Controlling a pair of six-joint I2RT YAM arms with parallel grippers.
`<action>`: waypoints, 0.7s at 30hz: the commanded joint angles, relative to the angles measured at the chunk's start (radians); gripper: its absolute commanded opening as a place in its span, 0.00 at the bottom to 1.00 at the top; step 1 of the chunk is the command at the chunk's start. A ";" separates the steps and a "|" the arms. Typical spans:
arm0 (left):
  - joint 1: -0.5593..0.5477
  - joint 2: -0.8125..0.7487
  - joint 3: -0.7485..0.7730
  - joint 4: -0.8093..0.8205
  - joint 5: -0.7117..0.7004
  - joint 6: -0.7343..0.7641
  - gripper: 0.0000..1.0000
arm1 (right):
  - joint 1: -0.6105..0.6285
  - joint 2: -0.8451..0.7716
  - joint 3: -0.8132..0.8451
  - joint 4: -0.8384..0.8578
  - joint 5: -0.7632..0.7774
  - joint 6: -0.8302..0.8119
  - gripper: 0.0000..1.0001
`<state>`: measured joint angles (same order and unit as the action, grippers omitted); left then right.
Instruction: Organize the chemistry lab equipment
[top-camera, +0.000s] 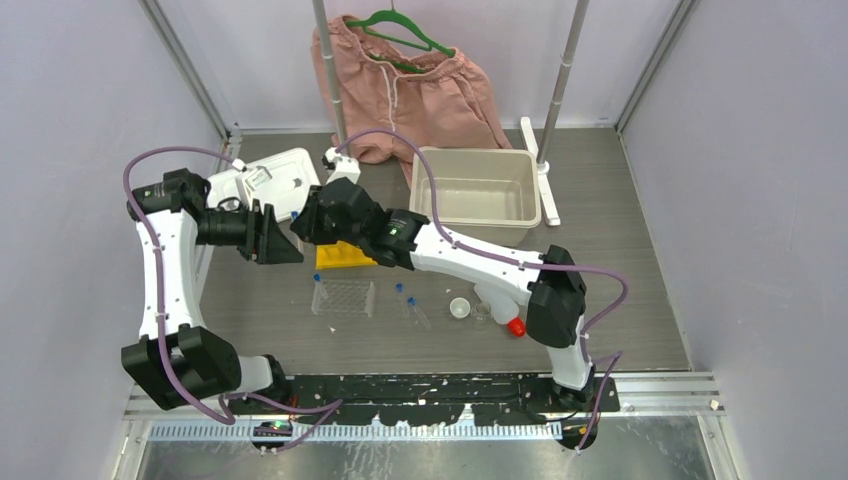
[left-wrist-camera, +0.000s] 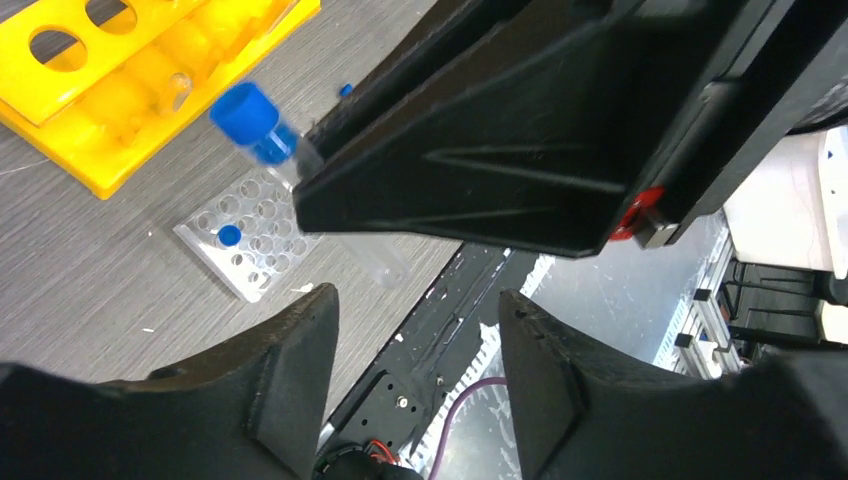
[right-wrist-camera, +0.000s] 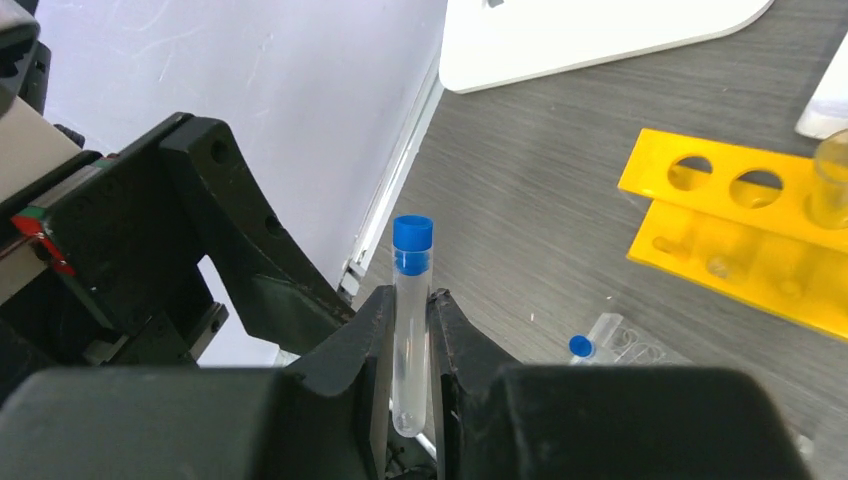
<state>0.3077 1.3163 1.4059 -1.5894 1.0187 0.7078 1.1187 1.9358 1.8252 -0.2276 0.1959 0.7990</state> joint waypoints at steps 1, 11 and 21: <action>-0.002 0.010 0.024 0.018 0.062 -0.033 0.58 | 0.010 -0.017 0.017 0.110 -0.036 0.084 0.01; -0.002 0.010 -0.004 0.101 0.027 -0.105 0.27 | 0.010 -0.006 -0.003 0.165 -0.088 0.149 0.01; -0.003 -0.015 -0.026 0.095 -0.023 -0.018 0.00 | -0.059 0.038 0.133 -0.058 -0.199 0.134 0.49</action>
<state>0.3088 1.3319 1.3792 -1.4929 0.9836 0.6216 1.0969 1.9522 1.8381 -0.1967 0.0921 0.9272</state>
